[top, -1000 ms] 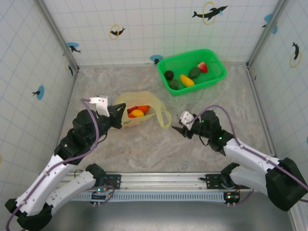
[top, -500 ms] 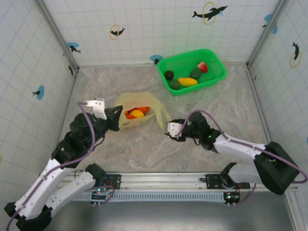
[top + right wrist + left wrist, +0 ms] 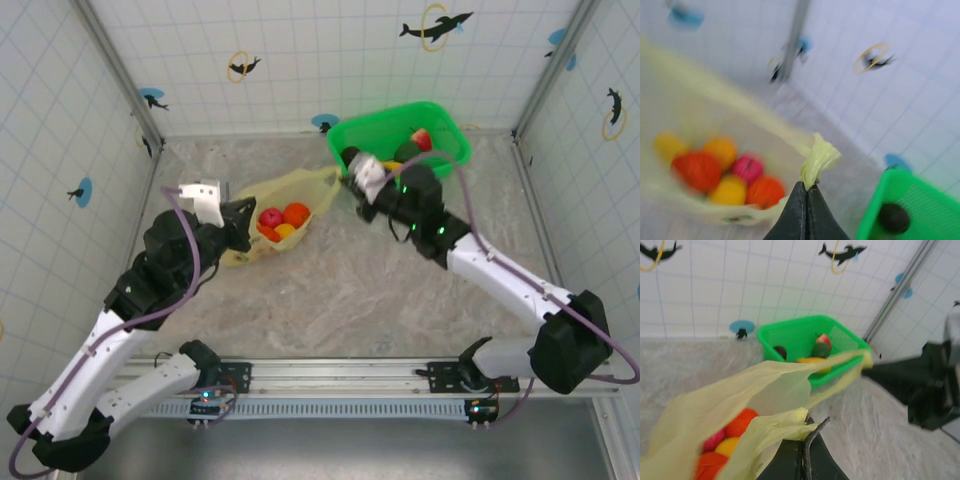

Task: Place the fake fruits into the plastic bag and tie a complex knot

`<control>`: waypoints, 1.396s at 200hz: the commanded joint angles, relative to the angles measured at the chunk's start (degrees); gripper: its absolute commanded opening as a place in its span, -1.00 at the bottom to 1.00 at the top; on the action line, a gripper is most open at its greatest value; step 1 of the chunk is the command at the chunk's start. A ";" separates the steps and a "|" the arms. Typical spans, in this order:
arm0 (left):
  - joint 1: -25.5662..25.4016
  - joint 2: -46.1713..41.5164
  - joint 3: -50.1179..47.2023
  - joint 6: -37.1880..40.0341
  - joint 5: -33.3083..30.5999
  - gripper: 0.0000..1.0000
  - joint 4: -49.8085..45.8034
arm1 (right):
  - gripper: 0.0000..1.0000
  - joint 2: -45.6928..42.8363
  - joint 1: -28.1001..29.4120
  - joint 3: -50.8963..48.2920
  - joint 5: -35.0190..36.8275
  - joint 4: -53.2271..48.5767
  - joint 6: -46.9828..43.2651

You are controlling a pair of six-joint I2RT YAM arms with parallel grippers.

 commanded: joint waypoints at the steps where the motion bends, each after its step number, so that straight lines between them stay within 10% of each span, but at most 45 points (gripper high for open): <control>1: -0.39 2.35 6.10 2.89 -1.35 -1.00 3.15 | -1.00 2.80 -2.92 13.28 0.15 -11.23 19.17; 265: 0.58 -0.76 -8.55 3.27 8.29 -1.00 17.76 | -1.00 -12.65 -4.94 5.07 3.38 -18.50 36.52; 279: 0.58 -3.14 -11.83 5.66 6.31 -0.61 19.53 | -1.00 -12.86 -4.94 4.26 3.33 -18.13 37.02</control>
